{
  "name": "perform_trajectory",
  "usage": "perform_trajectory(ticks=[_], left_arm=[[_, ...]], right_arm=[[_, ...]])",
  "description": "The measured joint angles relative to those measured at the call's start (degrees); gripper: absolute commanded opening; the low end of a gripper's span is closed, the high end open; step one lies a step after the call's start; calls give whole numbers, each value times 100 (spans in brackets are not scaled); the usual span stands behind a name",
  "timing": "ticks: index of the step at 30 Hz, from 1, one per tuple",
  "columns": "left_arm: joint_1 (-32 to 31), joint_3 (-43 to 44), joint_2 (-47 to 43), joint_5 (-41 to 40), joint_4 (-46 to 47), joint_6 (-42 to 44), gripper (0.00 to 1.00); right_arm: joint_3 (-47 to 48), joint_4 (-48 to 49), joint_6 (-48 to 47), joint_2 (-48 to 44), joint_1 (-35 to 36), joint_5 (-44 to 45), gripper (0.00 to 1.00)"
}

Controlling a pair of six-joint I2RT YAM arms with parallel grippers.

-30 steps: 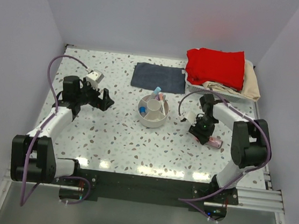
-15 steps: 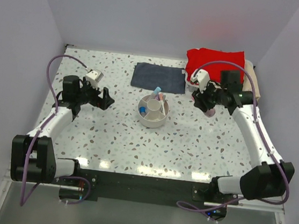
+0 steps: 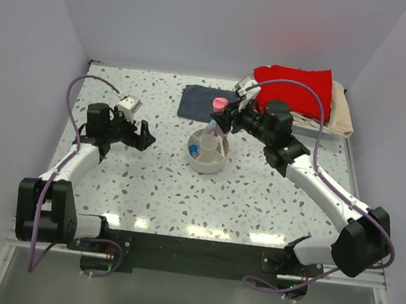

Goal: Sort the stationery into containers
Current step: Place the stationery in the storage box.

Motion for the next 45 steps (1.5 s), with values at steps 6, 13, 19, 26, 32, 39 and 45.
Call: perform_trajectory(ticks=[6, 13, 19, 26, 32, 39, 45], left_arm=[[0, 4, 101, -9, -186, 136, 100], [0, 140, 302, -81, -577, 396, 100], [2, 413, 385, -286, -898, 667, 100], [2, 439, 385, -413, -1060, 796, 100], [2, 439, 398, -431, -1069, 837, 100], [2, 439, 439, -431, -1075, 839, 100], [2, 442, 463, -431, -1082, 857, 100]], right_arm=[[-186, 1012, 157, 507, 350, 177, 0], [-503, 2013, 98, 1027, 612, 192, 0], [-619, 2463, -13, 1353, 713, 216, 0], [-752, 2638, -125, 1377, 715, 330, 0], [-890, 2647, -184, 1377, 715, 466, 0], [-1257, 2675, -184, 1377, 715, 741, 1], [-1475, 2671, -175, 1377, 715, 809, 54]])
